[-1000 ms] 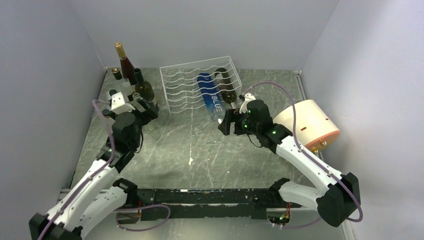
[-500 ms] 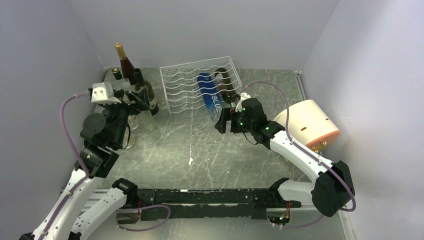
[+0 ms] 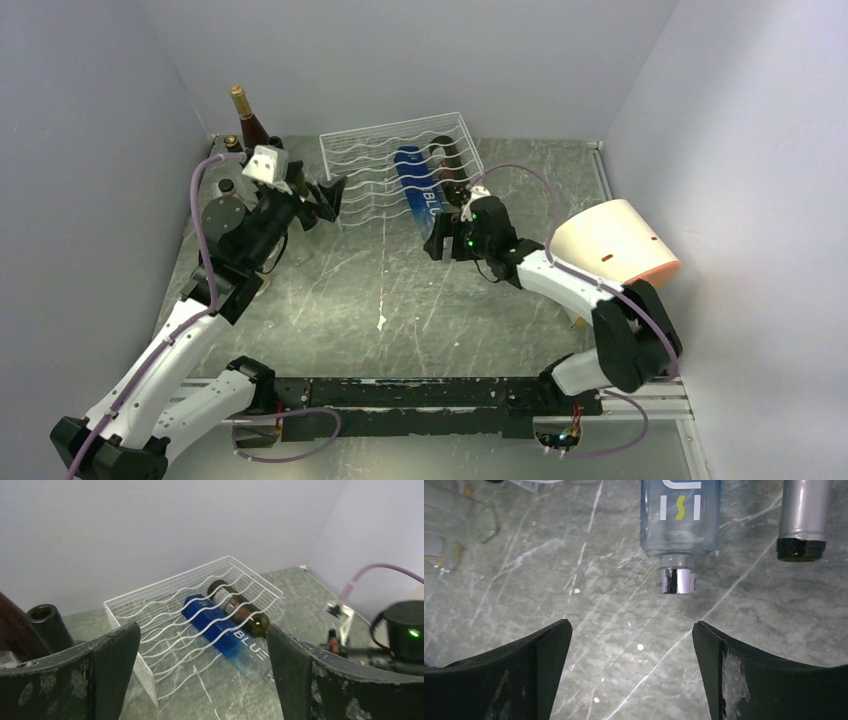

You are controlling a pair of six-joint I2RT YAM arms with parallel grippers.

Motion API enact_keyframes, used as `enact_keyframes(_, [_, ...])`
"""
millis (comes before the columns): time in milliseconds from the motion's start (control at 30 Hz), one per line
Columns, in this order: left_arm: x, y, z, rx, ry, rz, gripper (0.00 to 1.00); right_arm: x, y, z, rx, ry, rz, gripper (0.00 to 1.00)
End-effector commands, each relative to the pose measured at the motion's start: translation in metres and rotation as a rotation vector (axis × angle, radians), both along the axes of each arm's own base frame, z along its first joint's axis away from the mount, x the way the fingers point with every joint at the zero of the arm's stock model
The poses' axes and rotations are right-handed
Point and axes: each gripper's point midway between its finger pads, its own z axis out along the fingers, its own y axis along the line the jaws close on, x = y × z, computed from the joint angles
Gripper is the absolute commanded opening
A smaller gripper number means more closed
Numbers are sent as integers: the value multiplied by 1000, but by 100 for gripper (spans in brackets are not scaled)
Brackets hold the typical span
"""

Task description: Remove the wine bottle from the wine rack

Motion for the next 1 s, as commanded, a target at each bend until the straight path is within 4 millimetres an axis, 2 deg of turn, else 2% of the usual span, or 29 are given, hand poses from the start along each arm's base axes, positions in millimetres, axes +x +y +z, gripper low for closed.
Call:
enact_keyframes(0, [-22,-11,13,9,-120,-116,100,27,6,-10,-1,-76,-17,89])
enact_keyframes(67, [-26,-12,14,-1,-141,-131,100,35,8,-18,-12,-91,-15,76])
enact_keyframes(133, [-27,-15,13,-13,-142,-151,100,42,6,-27,-33,-96,-34,70])
enact_keyframes(200, [-28,-20,12,-12,-132,-177,99,47,4,-39,-45,-85,-50,69])
enact_keyframes(433, [-25,-31,5,-3,-97,-226,96,62,9,-59,-41,-75,-59,70])
enact_keyframes(833, [-17,-32,-4,16,-72,-216,94,81,20,-71,-17,-99,-61,63])
enact_keyframes(967, [-15,-33,-10,23,-67,-213,94,82,20,-72,-16,-108,-59,55])
